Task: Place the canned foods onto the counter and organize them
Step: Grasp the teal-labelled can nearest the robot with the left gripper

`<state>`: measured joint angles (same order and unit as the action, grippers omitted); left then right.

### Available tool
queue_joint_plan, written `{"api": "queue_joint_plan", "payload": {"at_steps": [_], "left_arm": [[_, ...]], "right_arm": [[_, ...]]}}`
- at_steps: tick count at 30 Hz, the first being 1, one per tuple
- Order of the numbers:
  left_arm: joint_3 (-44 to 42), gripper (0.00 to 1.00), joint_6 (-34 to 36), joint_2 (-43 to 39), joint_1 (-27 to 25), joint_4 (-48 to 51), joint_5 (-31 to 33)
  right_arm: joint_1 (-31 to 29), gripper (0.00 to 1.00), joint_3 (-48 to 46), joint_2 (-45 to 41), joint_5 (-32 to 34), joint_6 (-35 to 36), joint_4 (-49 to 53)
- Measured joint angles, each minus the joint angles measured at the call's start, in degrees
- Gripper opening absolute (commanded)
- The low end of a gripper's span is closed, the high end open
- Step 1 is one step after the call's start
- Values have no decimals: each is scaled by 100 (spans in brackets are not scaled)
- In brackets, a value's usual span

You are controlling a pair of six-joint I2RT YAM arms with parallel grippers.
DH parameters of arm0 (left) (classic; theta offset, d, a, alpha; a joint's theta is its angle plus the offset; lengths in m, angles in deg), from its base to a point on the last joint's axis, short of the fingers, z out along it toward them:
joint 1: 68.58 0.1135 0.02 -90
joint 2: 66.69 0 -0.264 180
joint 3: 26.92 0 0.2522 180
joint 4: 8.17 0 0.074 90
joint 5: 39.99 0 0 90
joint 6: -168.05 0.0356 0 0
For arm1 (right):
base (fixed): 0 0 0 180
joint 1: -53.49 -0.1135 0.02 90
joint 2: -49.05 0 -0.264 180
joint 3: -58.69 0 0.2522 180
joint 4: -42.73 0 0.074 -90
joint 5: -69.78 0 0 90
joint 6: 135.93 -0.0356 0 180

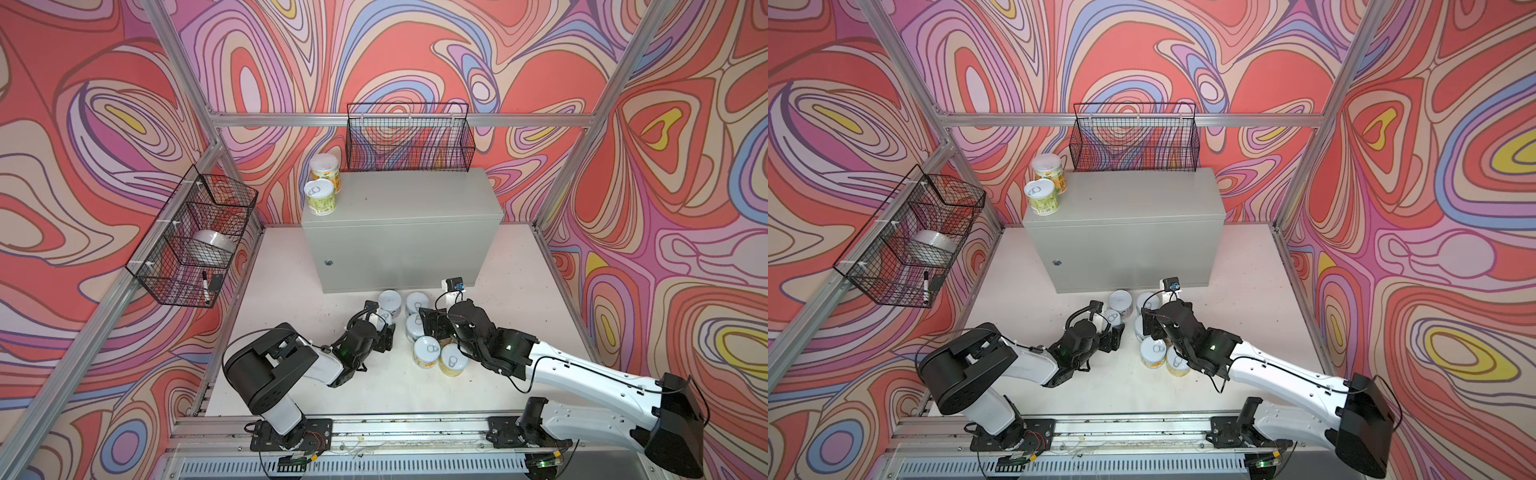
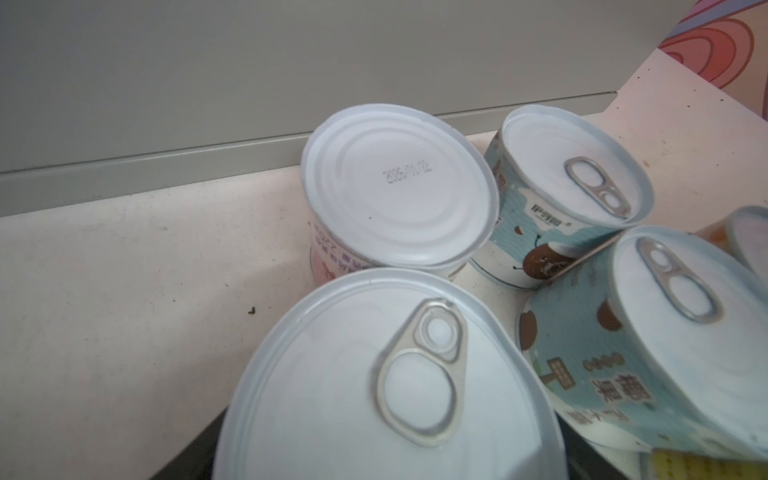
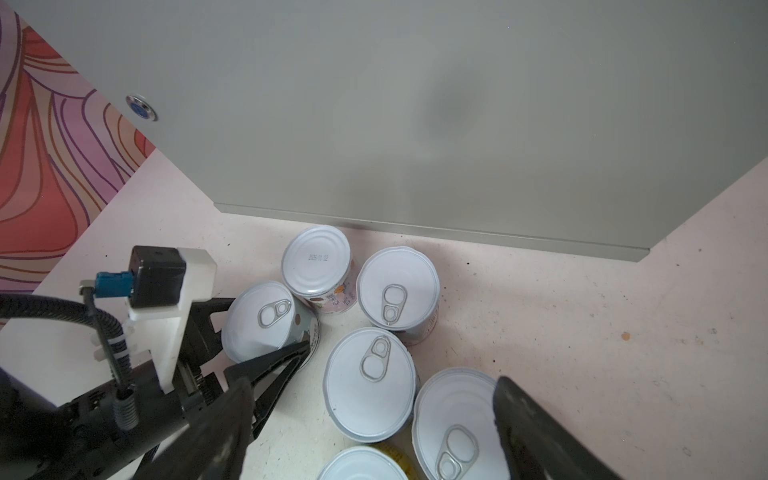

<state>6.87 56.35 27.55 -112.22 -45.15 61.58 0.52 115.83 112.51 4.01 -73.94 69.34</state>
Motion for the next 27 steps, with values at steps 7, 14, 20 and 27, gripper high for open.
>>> {"api": "queue_joint_plan", "payload": {"at_steps": [7,14,20,27], "left_arm": [[33,72,-2,247,92,-382,-59],[44,57,2,293,101,-459,-83],[-127,45,61,11,122,-280,-120],[-409,1,175,-1123,122,621,-328]], "right_arm": [[0,93,0,50,0,-9,0],[0,93,0,118,-2,-13,-2],[0,93,0,184,-2,-13,-11],[0,93,0,291,-9,-13,-101]]}}
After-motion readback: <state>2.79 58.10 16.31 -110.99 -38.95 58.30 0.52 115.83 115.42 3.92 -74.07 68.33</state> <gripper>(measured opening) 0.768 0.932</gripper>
